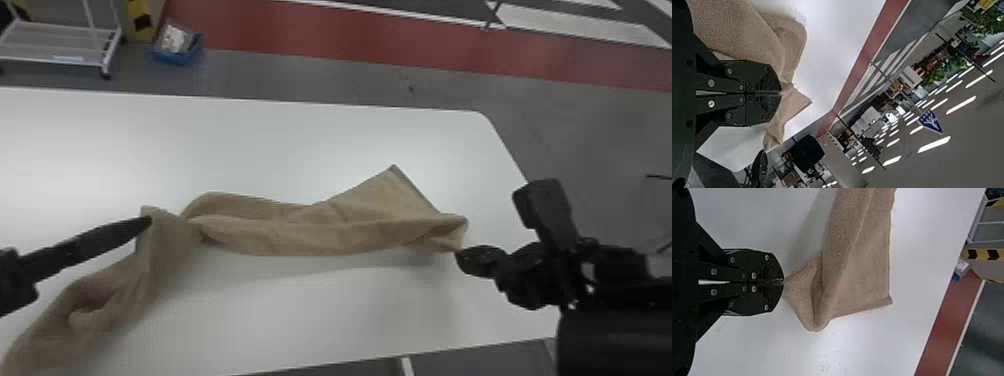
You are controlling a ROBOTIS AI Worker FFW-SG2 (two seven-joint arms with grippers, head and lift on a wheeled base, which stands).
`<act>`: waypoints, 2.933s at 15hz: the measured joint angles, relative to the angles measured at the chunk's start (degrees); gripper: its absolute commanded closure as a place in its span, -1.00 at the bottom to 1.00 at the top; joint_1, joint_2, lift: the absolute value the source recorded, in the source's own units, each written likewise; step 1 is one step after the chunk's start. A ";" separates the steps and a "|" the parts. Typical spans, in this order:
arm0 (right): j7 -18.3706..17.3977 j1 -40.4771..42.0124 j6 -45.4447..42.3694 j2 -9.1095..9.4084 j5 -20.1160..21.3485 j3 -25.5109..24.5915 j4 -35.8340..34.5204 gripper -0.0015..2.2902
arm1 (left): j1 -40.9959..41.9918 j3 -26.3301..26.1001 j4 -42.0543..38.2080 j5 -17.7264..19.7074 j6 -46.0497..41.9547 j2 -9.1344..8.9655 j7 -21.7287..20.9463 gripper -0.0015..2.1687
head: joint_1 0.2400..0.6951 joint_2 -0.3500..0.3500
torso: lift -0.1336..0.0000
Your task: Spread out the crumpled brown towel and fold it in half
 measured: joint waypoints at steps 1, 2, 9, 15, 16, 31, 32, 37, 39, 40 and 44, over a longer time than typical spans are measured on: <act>-0.02 -0.20 -0.03 0.24 -2.08 -2.46 -1.00 0.16 | -0.20 0.60 -0.48 1.14 0.00 0.00 0.03 0.06 | 1.00 -0.69 | -0.87; -0.01 -0.77 0.00 0.56 -4.16 -5.20 -1.93 0.16 | -0.63 1.35 -1.08 2.70 0.05 0.00 0.24 0.06 | 1.00 -0.72 | -0.87; -3.28 -7.55 1.24 0.84 -16.90 -19.75 -2.88 0.16 | -6.67 8.82 -3.16 12.28 0.27 0.43 6.56 0.06 | 1.00 -0.75 | -0.87; -14.50 -14.36 7.41 -0.80 -23.40 -24.22 1.77 0.16 | -16.16 9.89 5.78 16.88 0.82 5.53 16.42 0.06 | 1.00 -0.74 | -0.87; -14.97 -15.16 8.10 -1.19 -23.88 -24.69 2.56 0.16 | -17.18 9.85 7.76 17.00 1.03 6.72 16.87 0.06 | 1.00 -0.74 | -0.87; -30.69 -43.46 10.86 -10.45 -26.31 -9.31 31.39 0.16 | -49.70 -10.25 43.65 6.44 -11.10 10.33 20.38 0.06 | 0.17 -0.71 | -0.87; -31.57 -47.21 10.66 -10.76 -26.39 -8.28 34.59 0.16 | -53.34 -11.63 46.93 5.06 -12.88 10.15 20.51 0.06 | 0.05 -0.70 | -0.87; -34.70 -59.81 9.97 -12.05 -27.27 -5.48 42.81 0.16 | -60.39 -13.54 52.77 4.30 -17.03 9.68 18.66 0.06 | -0.46 -0.71 | -0.87; -33.93 -55.92 11.09 -12.05 -28.80 -6.33 37.57 0.16 | -55.95 -11.19 51.13 7.33 -17.33 10.09 15.36 0.06 | -0.43 -0.69 | -0.87; -33.46 -50.64 11.80 -11.89 -29.68 -7.30 32.46 0.16 | -51.43 -9.38 48.77 8.86 -17.38 10.47 13.56 0.06 | -0.22 -0.67 | -0.87; -31.33 -26.05 11.11 -8.88 -33.52 -13.77 12.98 0.16 | -28.36 -1.88 35.82 13.96 -17.37 10.64 7.81 0.06 | 0.64 -0.60 | -0.87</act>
